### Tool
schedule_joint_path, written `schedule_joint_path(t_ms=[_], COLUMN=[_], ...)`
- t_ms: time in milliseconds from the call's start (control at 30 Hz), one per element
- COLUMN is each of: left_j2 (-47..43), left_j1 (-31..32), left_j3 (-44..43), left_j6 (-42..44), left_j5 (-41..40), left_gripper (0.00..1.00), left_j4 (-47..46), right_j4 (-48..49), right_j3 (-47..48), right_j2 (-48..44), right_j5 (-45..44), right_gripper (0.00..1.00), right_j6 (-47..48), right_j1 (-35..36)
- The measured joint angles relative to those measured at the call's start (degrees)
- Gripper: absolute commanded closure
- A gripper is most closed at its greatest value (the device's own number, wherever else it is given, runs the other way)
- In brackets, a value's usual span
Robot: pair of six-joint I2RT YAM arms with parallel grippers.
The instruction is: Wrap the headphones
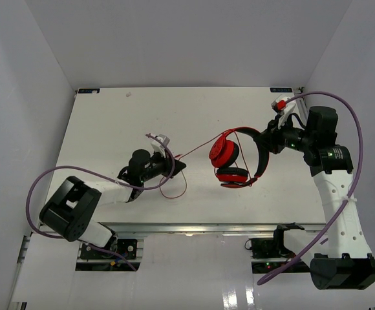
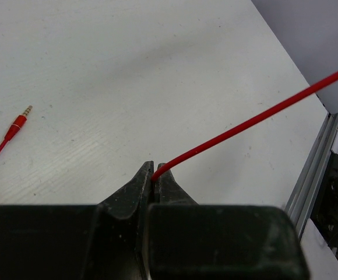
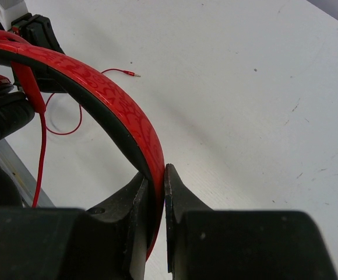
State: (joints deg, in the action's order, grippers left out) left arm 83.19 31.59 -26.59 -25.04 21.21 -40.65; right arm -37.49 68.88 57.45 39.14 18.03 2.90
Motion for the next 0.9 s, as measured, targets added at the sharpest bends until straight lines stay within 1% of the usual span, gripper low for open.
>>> schedule_joint_path(t_ms=[100,233,600,700,900], left_j2=[2.24,5.63,10.1,10.88,10.83], left_j1=[0.0,0.75,9.22,11.45,15.07], left_j3=[-0.04,-1.2,-11.47,-13.23,-13.1], left_j6=[-0.79,-1.82,-2.19,-2.22,-4.24], left_j5=[1.52,3.07,0.42,-1.27,-7.16], left_gripper=[1.0,1.0,1.0,1.0,1.0], left_j4=[-0.96,-1.22,2.98,3.86,3.21], right_j4=[-0.01,0.44,10.43,12.71,17.16], right_j3=[0.05,0.12,-0.45,-1.13,-4.13], right_j2=[0.75,2.06,6.49,7.27,7.62], right_j5=[-0.05,-0.11,-1.15,-3.64,-14.29], right_gripper=[0.92,0.92,0.92,0.92,0.92], right_j6=[-1.18,-5.16,-22.67,-26.1,-33.68], right_j1=[-0.28,-0.31,-0.51,-0.59,-0.61])
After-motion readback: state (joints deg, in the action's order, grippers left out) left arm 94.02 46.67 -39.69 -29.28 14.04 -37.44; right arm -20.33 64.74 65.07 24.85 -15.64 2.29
